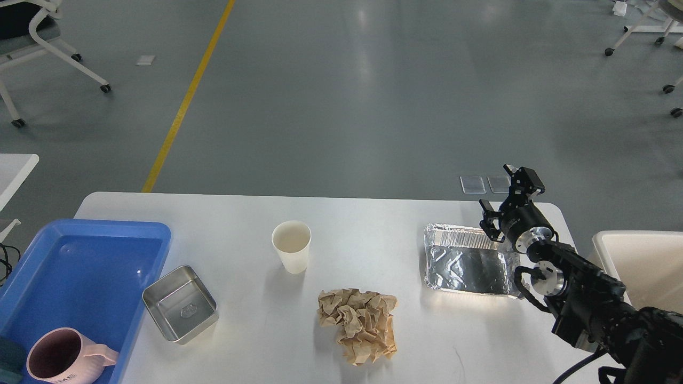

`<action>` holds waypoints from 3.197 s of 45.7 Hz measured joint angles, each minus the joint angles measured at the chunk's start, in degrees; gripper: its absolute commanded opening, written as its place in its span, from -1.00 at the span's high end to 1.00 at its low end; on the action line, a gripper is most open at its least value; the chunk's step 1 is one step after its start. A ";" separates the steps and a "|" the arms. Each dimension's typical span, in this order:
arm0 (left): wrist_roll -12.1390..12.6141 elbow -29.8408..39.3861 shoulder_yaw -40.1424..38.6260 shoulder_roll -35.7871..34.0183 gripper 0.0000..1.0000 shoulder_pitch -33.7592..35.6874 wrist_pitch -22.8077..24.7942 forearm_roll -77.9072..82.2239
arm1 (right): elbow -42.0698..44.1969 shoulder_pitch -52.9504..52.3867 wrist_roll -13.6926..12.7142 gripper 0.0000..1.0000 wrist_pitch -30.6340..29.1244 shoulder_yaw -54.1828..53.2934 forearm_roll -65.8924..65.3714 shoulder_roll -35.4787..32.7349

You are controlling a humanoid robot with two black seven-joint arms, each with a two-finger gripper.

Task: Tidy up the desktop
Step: 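Release the mug and withdraw the left gripper from the bin, then reach the left gripper to the small metal tray and grasp its edge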

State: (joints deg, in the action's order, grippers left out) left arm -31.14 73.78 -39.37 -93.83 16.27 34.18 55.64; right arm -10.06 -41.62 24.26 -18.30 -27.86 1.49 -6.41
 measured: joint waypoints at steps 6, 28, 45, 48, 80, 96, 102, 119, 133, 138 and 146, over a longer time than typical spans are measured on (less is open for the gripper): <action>-1.31 -3.56 0.83 -2.30 -0.95 -0.01 3.12 -0.03 | 0.04 0.01 0.00 -1.00 -0.02 0.00 0.00 0.01; 18.74 -9.22 -0.23 18.56 -0.97 4.19 6.06 0.00 | 0.04 -0.05 0.00 -1.00 -0.03 0.00 0.01 0.09; 29.59 -19.54 -0.13 41.38 -0.97 8.43 3.65 0.44 | 0.05 -0.48 0.00 -1.00 -0.03 0.00 0.00 0.09; 29.64 -19.60 -0.14 43.45 -0.97 8.79 3.25 0.28 | 0.05 -0.48 0.00 -1.00 -0.03 0.00 0.00 0.08; 34.22 -19.00 0.88 46.22 -0.95 10.64 6.10 0.09 | 0.13 -0.40 0.00 -1.00 0.00 0.00 0.00 -0.01; 37.80 -18.98 0.90 48.32 -0.97 10.08 5.57 0.04 | 0.13 -0.49 0.00 -1.00 0.02 0.00 0.00 0.04; 39.26 -18.95 0.96 49.76 -0.97 10.03 5.80 0.04 | 0.13 -0.49 0.00 -1.00 0.02 0.00 0.00 0.00; 41.24 -18.93 0.96 50.05 -0.97 10.00 7.10 0.08 | 0.13 -0.35 0.00 -1.00 0.02 0.00 0.00 -0.03; 42.34 -18.93 0.95 51.39 -0.97 10.01 7.13 0.08 | 0.13 -0.39 0.00 -1.00 0.02 0.00 0.00 -0.04; 43.30 -18.93 0.94 52.34 -0.97 10.29 7.06 0.08 | 0.13 -0.23 0.00 -1.00 0.02 0.00 0.00 -0.10; 43.78 -18.93 0.94 53.23 -0.96 10.39 6.85 0.08 | 0.13 -0.14 0.00 -1.00 0.02 0.00 0.00 -0.41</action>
State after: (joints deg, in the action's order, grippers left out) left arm 12.63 54.84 -38.43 -40.60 26.65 41.04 55.72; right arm -9.93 -41.75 24.26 -18.28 -27.86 1.49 -6.83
